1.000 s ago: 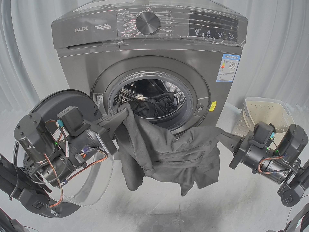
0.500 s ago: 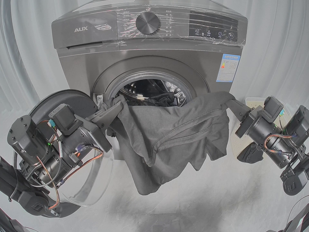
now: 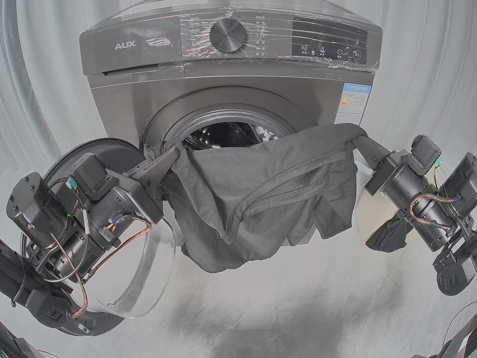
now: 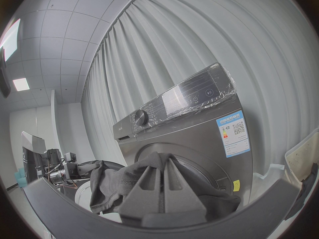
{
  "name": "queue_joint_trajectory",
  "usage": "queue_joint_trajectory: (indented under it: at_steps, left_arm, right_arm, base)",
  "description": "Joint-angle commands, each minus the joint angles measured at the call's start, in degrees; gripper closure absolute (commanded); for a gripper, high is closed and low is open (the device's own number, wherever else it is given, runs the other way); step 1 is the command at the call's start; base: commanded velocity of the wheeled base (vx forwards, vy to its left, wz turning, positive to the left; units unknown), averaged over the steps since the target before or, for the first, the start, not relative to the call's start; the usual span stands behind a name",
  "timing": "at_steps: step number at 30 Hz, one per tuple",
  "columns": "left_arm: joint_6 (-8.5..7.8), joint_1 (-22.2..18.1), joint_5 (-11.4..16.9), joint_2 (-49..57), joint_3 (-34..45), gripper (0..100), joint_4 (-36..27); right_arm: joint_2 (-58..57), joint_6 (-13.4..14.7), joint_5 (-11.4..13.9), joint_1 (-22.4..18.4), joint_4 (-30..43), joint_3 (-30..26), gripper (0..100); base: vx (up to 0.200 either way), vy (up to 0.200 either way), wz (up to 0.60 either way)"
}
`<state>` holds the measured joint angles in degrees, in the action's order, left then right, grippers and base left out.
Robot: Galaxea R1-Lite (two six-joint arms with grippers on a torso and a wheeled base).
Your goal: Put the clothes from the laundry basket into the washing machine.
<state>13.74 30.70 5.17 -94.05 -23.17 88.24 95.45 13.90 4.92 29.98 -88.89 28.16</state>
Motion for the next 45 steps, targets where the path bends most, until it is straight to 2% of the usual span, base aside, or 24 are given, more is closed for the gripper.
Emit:
queue_joint_trajectory:
  at_steps: [1, 20, 25, 31, 32, 34, 35, 38, 41, 45]
  left_arm:
    - [0.06, -0.2, 0.02, 0.18, -0.03, 100, 0.01]
    - [-0.03, -0.29, 0.1, -0.34, -0.2, 100, 0.01]
    - [0.06, -0.37, 0.1, -0.26, -0.2, 100, 0.01]
    - [-0.03, -0.37, 0.28, -0.52, 0.32, 100, 0.01]
    - [-0.03, -0.37, 0.28, -0.52, 0.32, 0, 0.01]
    - [-0.03, -0.37, 0.28, -0.52, 0.32, 0, 0.01]
    - [0.59, 0.24, 2.83, 0.1, 1.11, 0, -1.49]
    - [0.32, 1.56, 4.76, -0.52, 4.01, 0, -1.49]
    - [0.15, 4.55, 8.19, -1.93, 7.62, 0, -0.61]
    - [0.15, 5.43, 9.16, -1.93, 6.48, 0, 0.36]
  right_arm:
    - [0.08, -0.01, 0.0, 0.08, 0.04, 0.14, 100]
    - [0.17, -0.01, -0.09, 0.35, 0.04, 0.67, 100]
    - [0.35, -0.1, -1.59, 0.61, -0.05, 1.02, 100]
    - [0.44, -0.01, -1.59, 0.7, 0.04, 1.02, 100]
    - [0.44, -0.01, -1.59, 0.7, 0.04, 1.02, 100]
    - [0.44, -0.01, -1.59, 0.7, 0.04, 1.02, 100]
    - [0.44, -0.1, -1.67, 0.79, 0.21, 1.72, 100]
    - [0.61, -0.19, -1.76, 0.87, 0.48, 2.69, 100]
    - [2.02, -0.27, -1.76, 0.87, 0.56, 4.45, 100]
    - [3.07, -0.27, -2.38, 0.87, 0.56, 4.8, 100]
  base:
    - [0.0, 0.0, 0.0]
    - [0.0, 0.0, 0.0]
    - [0.0, 0.0, 0.0]
    - [0.0, 0.0, 0.0]
    - [0.0, 0.0, 0.0]
    - [0.0, 0.0, 0.0]
    - [0.0, 0.0, 0.0]
    - [0.0, 0.0, 0.0]
    - [0.0, 0.0, 0.0]
    - [0.0, 0.0, 0.0]
